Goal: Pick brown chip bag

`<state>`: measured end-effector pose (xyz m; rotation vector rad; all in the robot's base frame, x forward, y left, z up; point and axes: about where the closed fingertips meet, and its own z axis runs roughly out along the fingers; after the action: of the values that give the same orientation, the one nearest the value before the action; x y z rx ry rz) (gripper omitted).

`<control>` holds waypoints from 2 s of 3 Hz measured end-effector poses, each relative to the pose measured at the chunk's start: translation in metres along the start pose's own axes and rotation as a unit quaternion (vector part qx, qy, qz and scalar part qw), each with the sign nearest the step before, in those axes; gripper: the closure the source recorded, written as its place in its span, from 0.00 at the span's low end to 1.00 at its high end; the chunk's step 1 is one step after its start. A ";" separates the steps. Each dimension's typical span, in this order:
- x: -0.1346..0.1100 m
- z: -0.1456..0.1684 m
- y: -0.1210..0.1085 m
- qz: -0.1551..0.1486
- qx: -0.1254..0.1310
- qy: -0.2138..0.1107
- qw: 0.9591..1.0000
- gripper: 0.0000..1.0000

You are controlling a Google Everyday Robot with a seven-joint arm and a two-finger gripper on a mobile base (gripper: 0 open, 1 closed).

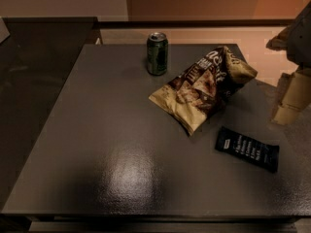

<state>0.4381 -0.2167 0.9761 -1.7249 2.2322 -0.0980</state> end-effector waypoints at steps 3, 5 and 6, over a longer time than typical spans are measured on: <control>-0.039 0.042 -0.028 -0.084 -0.023 -0.033 0.996 0.00; -0.079 0.075 -0.052 -0.180 -0.044 -0.059 0.981 0.00; -0.093 0.086 -0.056 -0.226 -0.051 -0.055 0.971 0.00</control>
Offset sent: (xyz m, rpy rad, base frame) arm 0.0970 0.0699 -0.0542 0.0506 0.0203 0.3888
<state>0.5356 -0.1308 0.9273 -2.2074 1.7585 0.0117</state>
